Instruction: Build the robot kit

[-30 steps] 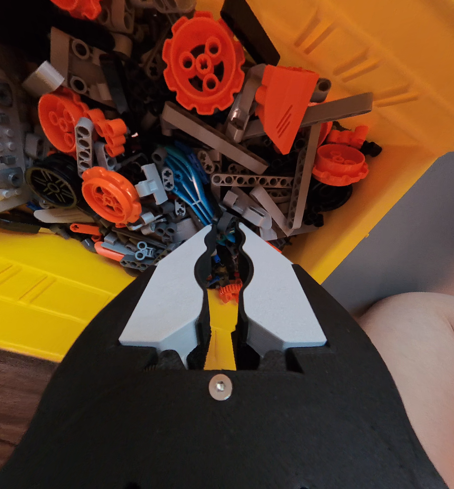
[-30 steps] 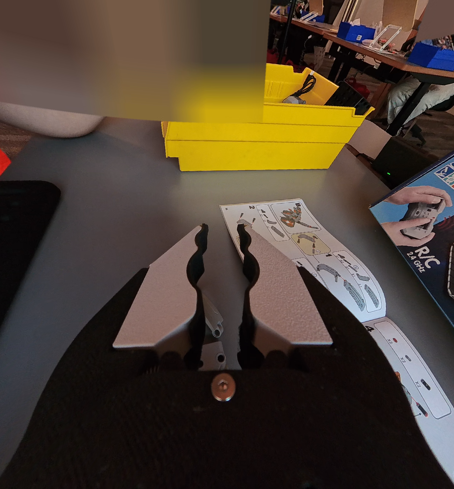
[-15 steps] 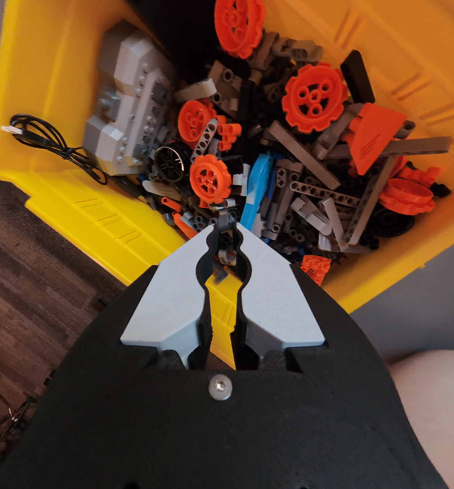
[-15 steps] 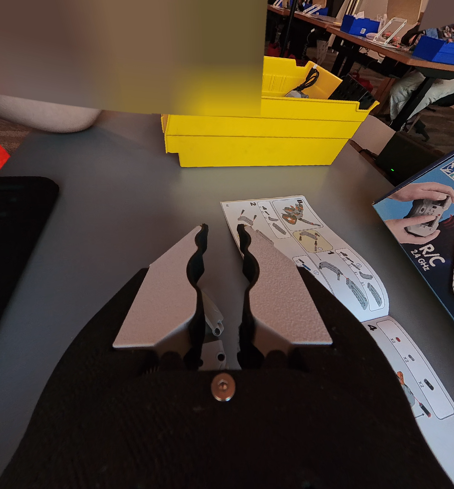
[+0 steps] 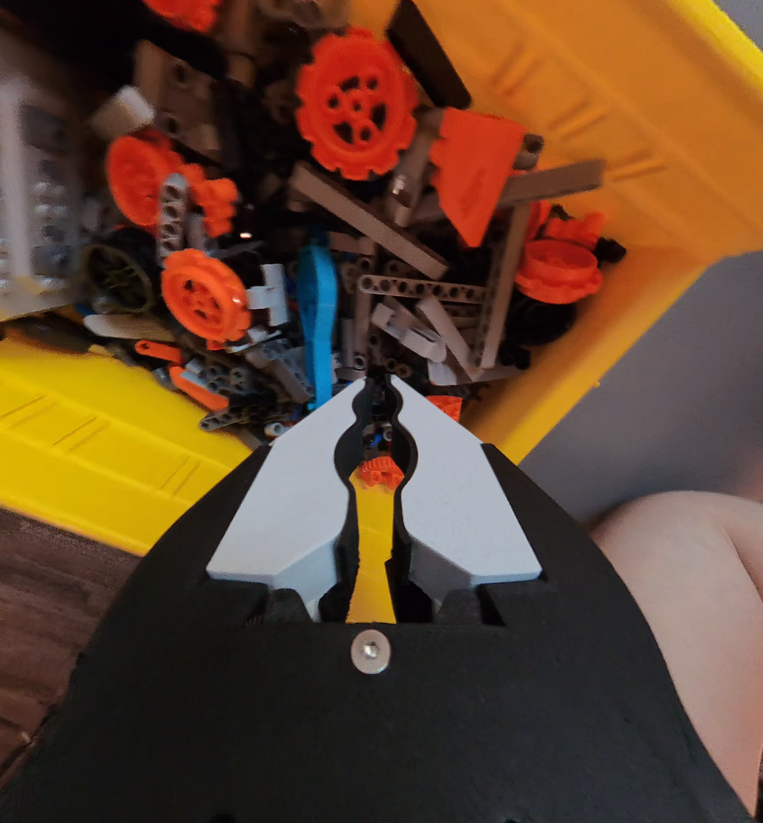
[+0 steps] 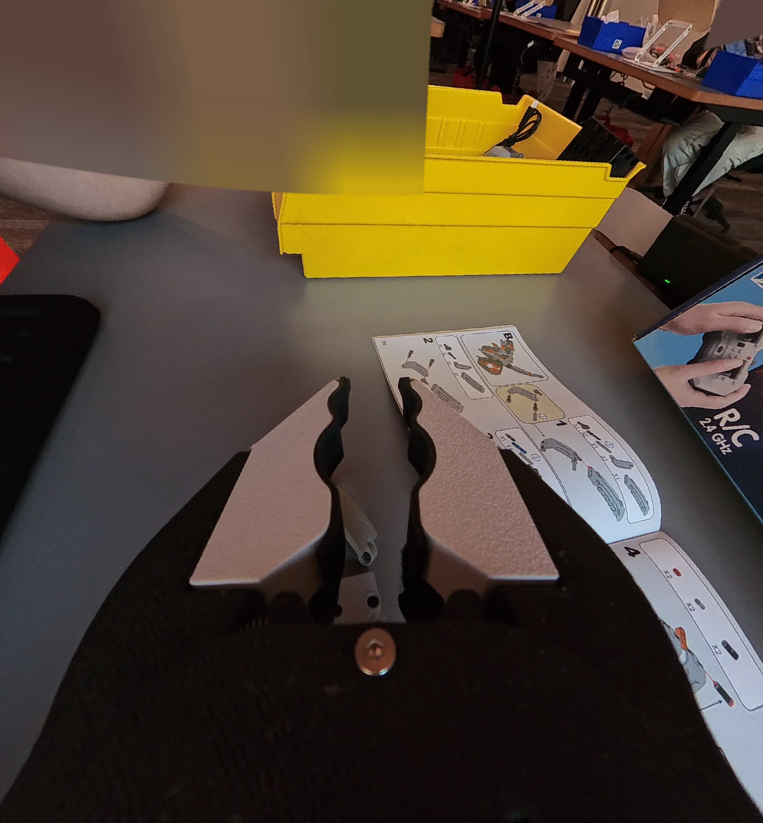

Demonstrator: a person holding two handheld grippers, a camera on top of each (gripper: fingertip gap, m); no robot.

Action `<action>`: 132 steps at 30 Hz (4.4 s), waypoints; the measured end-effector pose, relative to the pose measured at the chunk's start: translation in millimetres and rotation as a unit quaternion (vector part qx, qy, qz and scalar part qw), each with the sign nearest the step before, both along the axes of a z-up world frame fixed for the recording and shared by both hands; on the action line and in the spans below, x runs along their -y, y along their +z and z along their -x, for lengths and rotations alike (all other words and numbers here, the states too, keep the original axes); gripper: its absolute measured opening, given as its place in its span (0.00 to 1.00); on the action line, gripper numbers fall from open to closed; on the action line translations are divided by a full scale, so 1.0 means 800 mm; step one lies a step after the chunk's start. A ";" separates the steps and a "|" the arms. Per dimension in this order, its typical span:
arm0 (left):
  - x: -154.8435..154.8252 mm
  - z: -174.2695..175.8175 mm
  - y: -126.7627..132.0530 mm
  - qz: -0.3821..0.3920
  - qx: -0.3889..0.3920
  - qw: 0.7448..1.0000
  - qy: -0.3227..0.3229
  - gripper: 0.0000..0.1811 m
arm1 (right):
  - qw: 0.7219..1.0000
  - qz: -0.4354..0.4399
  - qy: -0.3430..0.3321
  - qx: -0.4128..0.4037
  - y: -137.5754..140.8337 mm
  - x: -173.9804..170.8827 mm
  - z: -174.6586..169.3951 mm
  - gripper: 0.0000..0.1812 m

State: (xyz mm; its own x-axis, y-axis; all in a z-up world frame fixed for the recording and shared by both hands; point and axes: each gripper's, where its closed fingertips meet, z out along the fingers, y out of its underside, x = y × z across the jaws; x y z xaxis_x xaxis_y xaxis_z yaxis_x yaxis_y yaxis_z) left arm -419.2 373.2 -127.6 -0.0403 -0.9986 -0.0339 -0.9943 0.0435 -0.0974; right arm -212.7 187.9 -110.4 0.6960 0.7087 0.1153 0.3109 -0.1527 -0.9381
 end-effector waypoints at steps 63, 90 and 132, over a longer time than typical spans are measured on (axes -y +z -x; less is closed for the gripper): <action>-0.062 0.003 0.022 -0.150 -0.033 0.987 0.049 0.02 | 1.000 0.011 0.007 0.028 -0.013 0.004 0.000 0.12; -0.057 0.001 0.030 -0.100 0.030 0.990 0.093 0.06 | 0.999 0.020 0.008 0.027 -0.019 0.002 -0.001 0.12; -0.013 0.033 -0.031 0.079 -0.111 0.978 0.155 0.00 | 0.999 0.026 0.011 0.031 -0.023 0.003 0.000 0.12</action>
State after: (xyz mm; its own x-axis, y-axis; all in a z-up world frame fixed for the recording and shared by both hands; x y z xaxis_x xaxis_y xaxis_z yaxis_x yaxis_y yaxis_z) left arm -445.5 383.7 -152.6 0.2763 -0.9561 0.0979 -0.9548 -0.2614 0.1416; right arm -212.3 185.3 -129.1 0.6726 0.7301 0.1205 0.3716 -0.1925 -0.9082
